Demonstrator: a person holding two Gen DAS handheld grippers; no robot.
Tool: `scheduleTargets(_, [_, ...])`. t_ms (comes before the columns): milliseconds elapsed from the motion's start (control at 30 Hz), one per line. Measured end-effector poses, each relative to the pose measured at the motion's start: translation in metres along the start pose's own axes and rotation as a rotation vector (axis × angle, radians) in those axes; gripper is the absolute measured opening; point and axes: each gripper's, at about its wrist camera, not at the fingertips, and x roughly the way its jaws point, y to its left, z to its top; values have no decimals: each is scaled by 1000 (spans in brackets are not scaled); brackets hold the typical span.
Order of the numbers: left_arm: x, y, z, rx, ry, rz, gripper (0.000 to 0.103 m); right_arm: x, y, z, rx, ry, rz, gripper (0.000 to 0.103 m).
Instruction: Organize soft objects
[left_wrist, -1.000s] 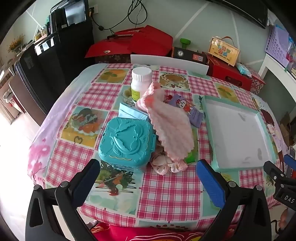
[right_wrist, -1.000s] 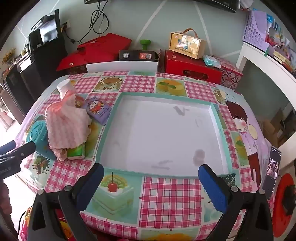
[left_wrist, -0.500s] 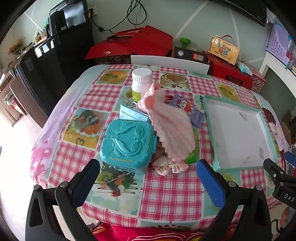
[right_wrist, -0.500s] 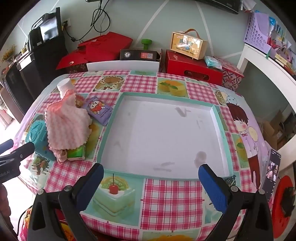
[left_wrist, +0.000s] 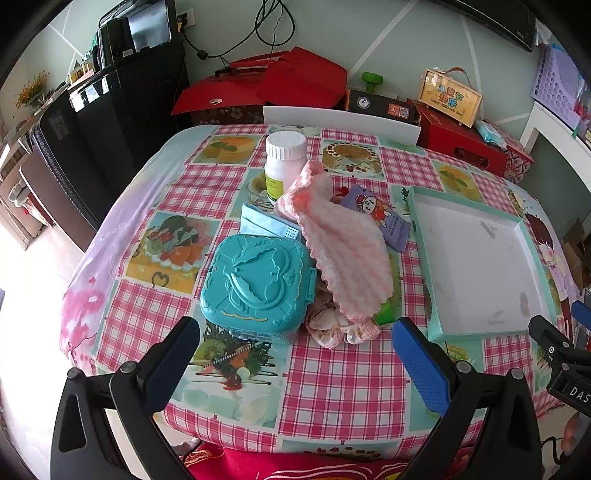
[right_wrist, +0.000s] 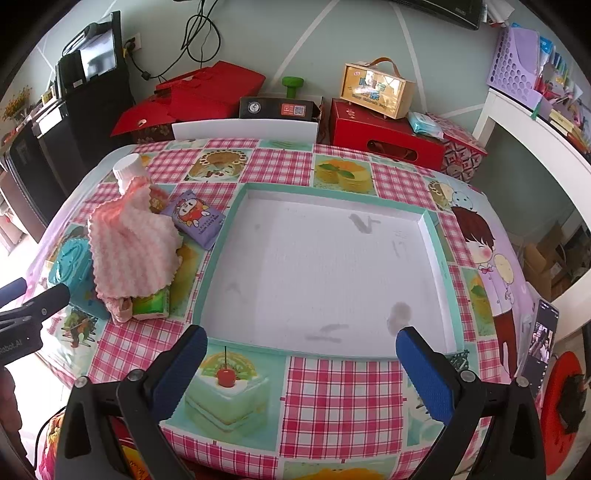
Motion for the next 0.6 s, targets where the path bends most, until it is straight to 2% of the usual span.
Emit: scheduleTargets(600, [-1, 4, 0, -11, 4, 12, 103, 0, 1, 1, -2, 3, -3, 103])
